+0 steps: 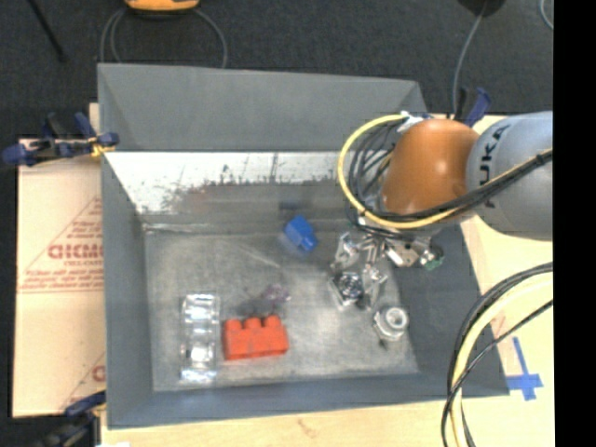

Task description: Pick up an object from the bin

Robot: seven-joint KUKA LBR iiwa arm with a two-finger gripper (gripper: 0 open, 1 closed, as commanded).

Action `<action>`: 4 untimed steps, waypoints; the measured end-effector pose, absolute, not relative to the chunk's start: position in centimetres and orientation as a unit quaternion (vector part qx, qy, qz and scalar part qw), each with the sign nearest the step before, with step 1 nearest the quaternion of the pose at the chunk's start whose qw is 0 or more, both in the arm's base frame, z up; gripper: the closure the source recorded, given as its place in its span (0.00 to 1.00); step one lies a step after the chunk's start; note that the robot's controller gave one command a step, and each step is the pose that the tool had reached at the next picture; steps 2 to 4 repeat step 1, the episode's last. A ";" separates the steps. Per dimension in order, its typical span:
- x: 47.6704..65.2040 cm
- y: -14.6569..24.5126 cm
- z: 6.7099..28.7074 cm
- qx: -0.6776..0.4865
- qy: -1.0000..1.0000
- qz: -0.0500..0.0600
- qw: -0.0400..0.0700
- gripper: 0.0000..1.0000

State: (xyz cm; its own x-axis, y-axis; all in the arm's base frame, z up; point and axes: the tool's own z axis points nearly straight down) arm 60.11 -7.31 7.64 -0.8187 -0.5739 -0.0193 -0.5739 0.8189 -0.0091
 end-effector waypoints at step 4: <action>60.3 -10.6 20.9 -0.389 0.921 -0.003 0.005 1.00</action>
Offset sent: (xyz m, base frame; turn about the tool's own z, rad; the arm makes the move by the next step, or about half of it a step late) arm -0.0004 -0.0305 0.1277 -0.1906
